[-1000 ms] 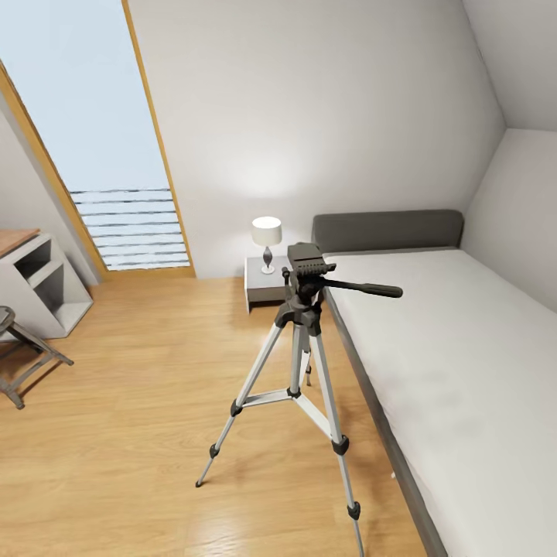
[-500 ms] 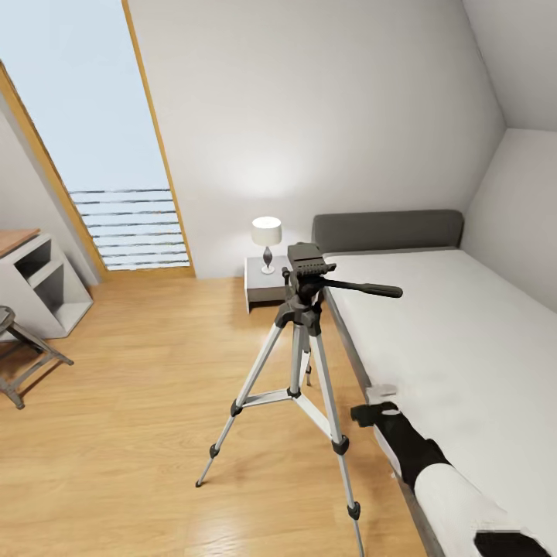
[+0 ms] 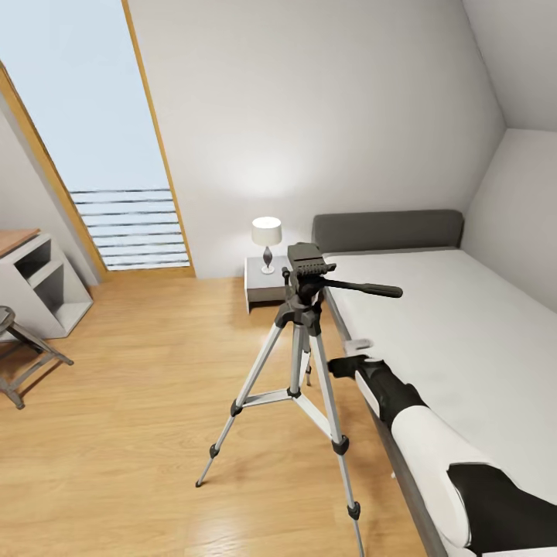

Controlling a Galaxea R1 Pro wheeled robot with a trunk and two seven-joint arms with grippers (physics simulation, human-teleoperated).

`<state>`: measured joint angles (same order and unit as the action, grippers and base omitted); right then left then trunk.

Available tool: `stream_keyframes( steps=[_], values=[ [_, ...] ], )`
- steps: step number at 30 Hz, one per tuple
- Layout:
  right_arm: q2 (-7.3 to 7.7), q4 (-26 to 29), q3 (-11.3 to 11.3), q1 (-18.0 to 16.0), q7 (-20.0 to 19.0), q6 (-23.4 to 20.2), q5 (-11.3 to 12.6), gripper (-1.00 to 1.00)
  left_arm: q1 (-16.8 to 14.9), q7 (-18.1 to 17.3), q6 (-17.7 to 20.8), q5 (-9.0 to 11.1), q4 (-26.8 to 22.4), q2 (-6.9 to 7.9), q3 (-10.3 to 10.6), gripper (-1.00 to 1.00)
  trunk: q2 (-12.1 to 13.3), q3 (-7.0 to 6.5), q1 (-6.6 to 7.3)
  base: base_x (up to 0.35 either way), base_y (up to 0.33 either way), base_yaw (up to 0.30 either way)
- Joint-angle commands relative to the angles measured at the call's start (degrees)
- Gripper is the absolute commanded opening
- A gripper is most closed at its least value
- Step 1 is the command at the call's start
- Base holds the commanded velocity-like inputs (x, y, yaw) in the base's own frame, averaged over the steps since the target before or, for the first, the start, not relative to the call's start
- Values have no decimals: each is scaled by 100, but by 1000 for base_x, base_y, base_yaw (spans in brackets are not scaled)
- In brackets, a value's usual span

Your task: Attach the digital camera to the camera tripod in the bedroom.

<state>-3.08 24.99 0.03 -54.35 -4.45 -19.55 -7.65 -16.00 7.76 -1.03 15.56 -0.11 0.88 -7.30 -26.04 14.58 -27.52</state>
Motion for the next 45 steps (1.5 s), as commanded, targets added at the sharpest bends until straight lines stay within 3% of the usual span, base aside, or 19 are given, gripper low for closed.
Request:
stream_keyframes(
  steps=[1,4,17,19,24,33,37,40,45],
  values=[
    [-6,18,-1,-7,-211,-32,-65,100,-4,6,-11,-1,-2,1,-47,-100,-9,10,-2,0,0,0],
    [32,100,10,-13,-599,-13,-72,100,-2,6,-11,-1,-5,7,-44,-100,-9,10,-2,0,0,0],
    [143,189,-98,-14,-709,13,-95,100,-3,6,-11,-1,-6,16,-45,-100,-9,10,-2,0,0,0],
    [313,190,-99,-14,-707,26,-90,100,-4,6,-11,-1,-5,17,-46,-100,-9,10,-2,0,0,0],
    [535,196,-109,-14,-713,37,-88,100,-4,6,-11,-1,-6,17,-44,-100,-9,10,-2,0,0,0],
    [636,199,-124,-14,-704,31,-88,100,-5,6,-11,-1,-6,17,-48,-100,-9,10,-2,0,0,0],
    [832,213,-125,-14,-720,11,-82,100,-3,6,-11,-1,-6,22,-48,-100,-9,10,-2,0,0,0],
    [970,222,-135,-14,-866,-29,-74,100,-2,6,-11,-1,-5,24,-47,-100,-9,10,-2,0,0,0],
    [1124,225,-153,-15,-1455,-103,-78,100,-3,6,-11,-1,-6,26,-46,-100,-9,10,-2,0,0,0]
  ],
)
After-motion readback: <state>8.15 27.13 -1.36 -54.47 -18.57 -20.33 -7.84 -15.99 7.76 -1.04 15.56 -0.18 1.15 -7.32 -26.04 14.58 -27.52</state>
